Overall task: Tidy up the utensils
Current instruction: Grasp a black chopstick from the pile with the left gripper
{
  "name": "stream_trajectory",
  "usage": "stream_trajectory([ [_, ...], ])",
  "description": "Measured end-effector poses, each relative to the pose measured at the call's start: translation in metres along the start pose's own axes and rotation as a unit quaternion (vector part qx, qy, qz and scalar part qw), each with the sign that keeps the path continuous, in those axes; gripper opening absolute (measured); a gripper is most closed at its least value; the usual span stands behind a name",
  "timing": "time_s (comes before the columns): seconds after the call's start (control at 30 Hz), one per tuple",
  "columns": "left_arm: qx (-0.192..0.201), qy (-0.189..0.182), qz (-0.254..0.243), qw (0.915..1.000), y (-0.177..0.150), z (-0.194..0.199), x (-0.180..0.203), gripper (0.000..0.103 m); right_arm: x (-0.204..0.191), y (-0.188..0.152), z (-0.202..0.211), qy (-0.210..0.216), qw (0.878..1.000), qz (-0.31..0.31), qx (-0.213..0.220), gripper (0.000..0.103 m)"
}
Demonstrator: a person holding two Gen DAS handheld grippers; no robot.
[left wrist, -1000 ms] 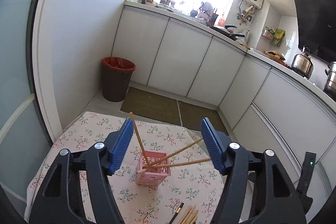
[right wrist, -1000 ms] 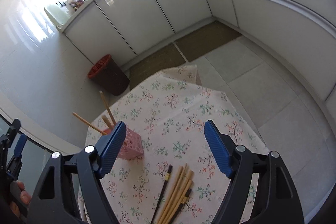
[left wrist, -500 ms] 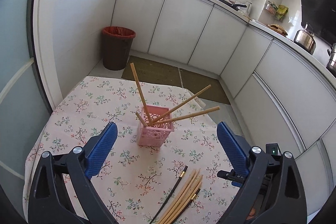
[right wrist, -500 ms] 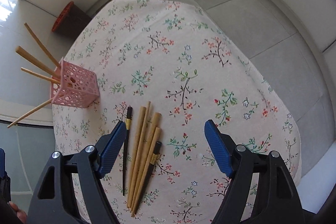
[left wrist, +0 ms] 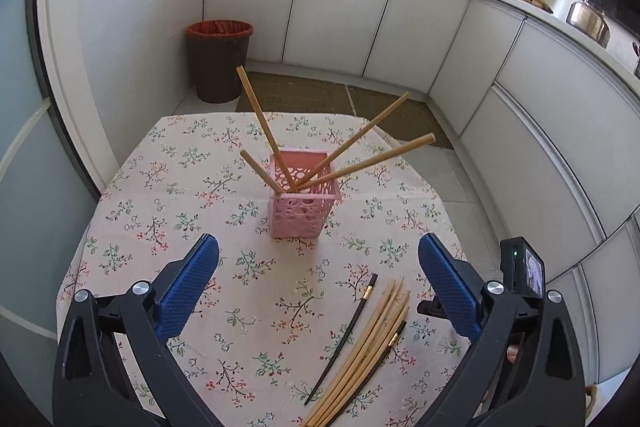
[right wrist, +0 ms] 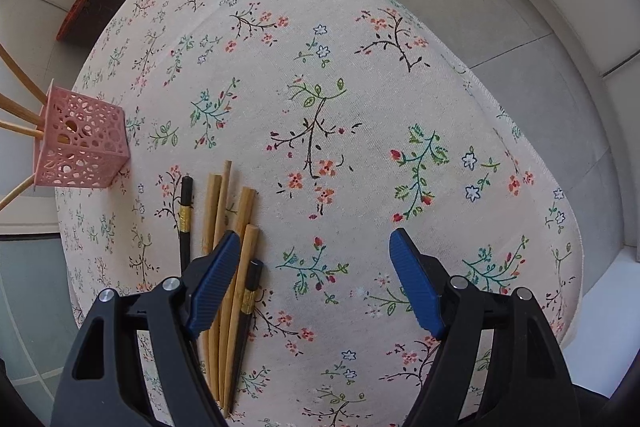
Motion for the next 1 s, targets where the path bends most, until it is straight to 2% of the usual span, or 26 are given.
stream_trajectory([
  [0.13,-0.054,0.012,-0.044,0.9975,-0.020,-0.025,0.010,0.096,0.001,-0.003,-0.005,0.004,1.000,-0.008,-0.015,0.075],
  [0.23,-0.103,0.024,-0.082,0.9910,-0.040,-0.054,0.021,0.096,0.006,-0.003,-0.001,0.005,1.000,-0.023,-0.007,0.075],
  [0.37,-0.142,0.025,-0.113,0.9830,-0.051,-0.091,0.042,0.095,0.028,-0.002,0.003,0.012,0.998,-0.062,-0.008,0.075],
  [0.47,-0.159,0.029,-0.129,0.9784,-0.050,-0.117,0.057,0.077,0.044,-0.002,0.005,0.018,0.997,-0.079,-0.012,0.075],
  [0.53,-0.181,0.029,-0.124,0.9752,-0.052,-0.138,0.062,0.049,0.051,-0.004,0.006,0.022,0.996,-0.083,-0.016,0.075],
  [0.6,-0.200,0.029,-0.119,0.9720,-0.058,-0.155,0.064,0.046,0.053,-0.006,0.006,0.029,0.996,-0.082,-0.023,0.075],
  [0.67,-0.212,0.046,-0.125,0.9682,-0.064,-0.170,0.063,0.045,0.056,-0.006,0.008,0.035,0.996,-0.079,-0.028,0.075],
  [0.77,-0.230,0.042,-0.123,0.9646,-0.071,-0.184,0.064,0.039,0.056,-0.006,0.008,0.045,0.995,-0.086,-0.035,0.075],
  [0.83,-0.237,0.040,-0.130,0.9620,-0.075,-0.190,0.067,0.024,0.057,-0.008,0.008,0.050,0.994,-0.088,-0.039,0.075],
  [0.93,-0.256,0.034,-0.143,0.9553,-0.083,-0.198,0.071,0.010,0.056,-0.009,0.009,0.056,0.994,-0.086,-0.043,0.075],
  [1.0,-0.251,0.037,-0.151,0.9555,-0.086,-0.199,0.071,0.009,0.051,-0.011,0.009,0.058,0.994,-0.083,-0.045,0.075],
])
Point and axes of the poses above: each gripper's, at about its wrist camera, not at the fingertips, and z roughly against the way its jaws point, x to its right, y to its top, the point moved 6 cm from there along -z, roughly the way its jaws point, and after that the axes turned 3 degrees about -z, right-handed, at the moved point
